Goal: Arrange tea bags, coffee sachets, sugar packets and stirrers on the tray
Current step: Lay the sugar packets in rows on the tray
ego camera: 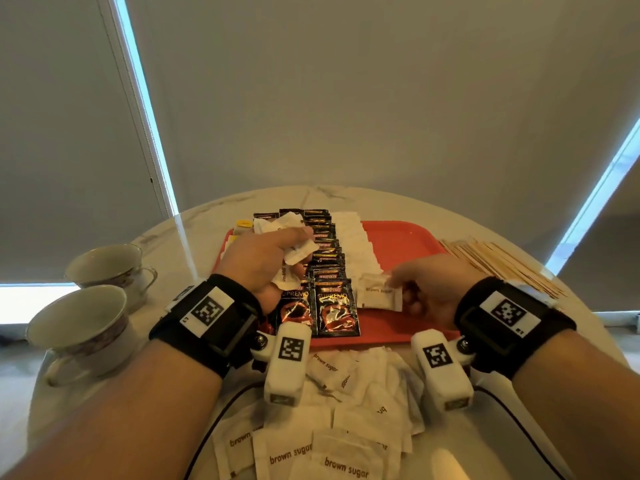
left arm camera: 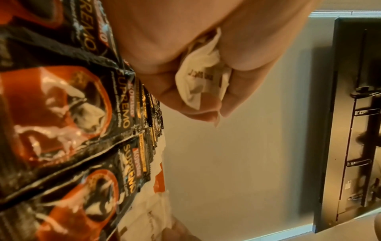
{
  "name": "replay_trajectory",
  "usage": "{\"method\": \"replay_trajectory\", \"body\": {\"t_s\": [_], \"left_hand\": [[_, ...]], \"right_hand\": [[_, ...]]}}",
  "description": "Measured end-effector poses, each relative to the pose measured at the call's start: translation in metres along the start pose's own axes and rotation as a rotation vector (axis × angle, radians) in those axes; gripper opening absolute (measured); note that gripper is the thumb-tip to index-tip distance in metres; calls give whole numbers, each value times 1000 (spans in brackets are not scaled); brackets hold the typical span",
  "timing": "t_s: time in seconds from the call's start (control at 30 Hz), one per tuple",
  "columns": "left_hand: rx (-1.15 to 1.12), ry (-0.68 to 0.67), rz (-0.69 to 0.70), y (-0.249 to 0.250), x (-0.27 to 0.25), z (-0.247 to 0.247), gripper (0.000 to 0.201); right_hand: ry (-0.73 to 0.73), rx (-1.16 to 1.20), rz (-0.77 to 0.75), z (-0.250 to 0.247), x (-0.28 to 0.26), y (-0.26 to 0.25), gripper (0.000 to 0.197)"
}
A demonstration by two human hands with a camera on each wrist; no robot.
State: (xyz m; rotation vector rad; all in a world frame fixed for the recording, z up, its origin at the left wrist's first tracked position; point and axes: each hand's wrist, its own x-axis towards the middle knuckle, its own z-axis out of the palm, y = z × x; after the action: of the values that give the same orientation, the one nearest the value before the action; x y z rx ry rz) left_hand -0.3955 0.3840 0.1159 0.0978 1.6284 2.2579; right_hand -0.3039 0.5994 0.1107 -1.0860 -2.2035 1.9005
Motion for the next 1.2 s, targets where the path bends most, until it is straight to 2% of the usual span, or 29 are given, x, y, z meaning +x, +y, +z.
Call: {"method": "replay_trajectory", "body": {"t_s": [0.13, 0.3, 0.43, 0.63, 0.73, 0.87, 1.03, 1.13, 1.2], "left_hand": [[0, 5, 3, 0, -1, 0, 10], [-1, 21, 6, 0, 1, 0, 7], [5, 26, -1, -1, 2, 0, 12], [0, 27, -21, 0, -1, 1, 9], [4, 31, -15, 0, -1, 1, 10], [-6, 19, -20, -1, -1, 3, 10], [-29, -18, -75, -1, -2, 2, 20], [-81, -54, -108, 1, -5, 3, 27], [-97, -85, -111, 1, -6, 5, 30]], "right_hand": [[-20, -132, 4, 6, 3, 0, 21], [-55, -209, -85, 6, 9, 3, 16], [-59, -227, -126, 6, 11, 3, 16], [-46, -242, -141, 7, 12, 4, 16], [-19, -216, -177, 8, 12, 6, 16], [45, -80, -257, 13, 10, 8, 3], [-153, 44, -185, 28, 3, 6, 16], [-173, 54, -163, 29, 1, 3, 18], [-189, 117, -209, 30, -2, -2, 20]]}}
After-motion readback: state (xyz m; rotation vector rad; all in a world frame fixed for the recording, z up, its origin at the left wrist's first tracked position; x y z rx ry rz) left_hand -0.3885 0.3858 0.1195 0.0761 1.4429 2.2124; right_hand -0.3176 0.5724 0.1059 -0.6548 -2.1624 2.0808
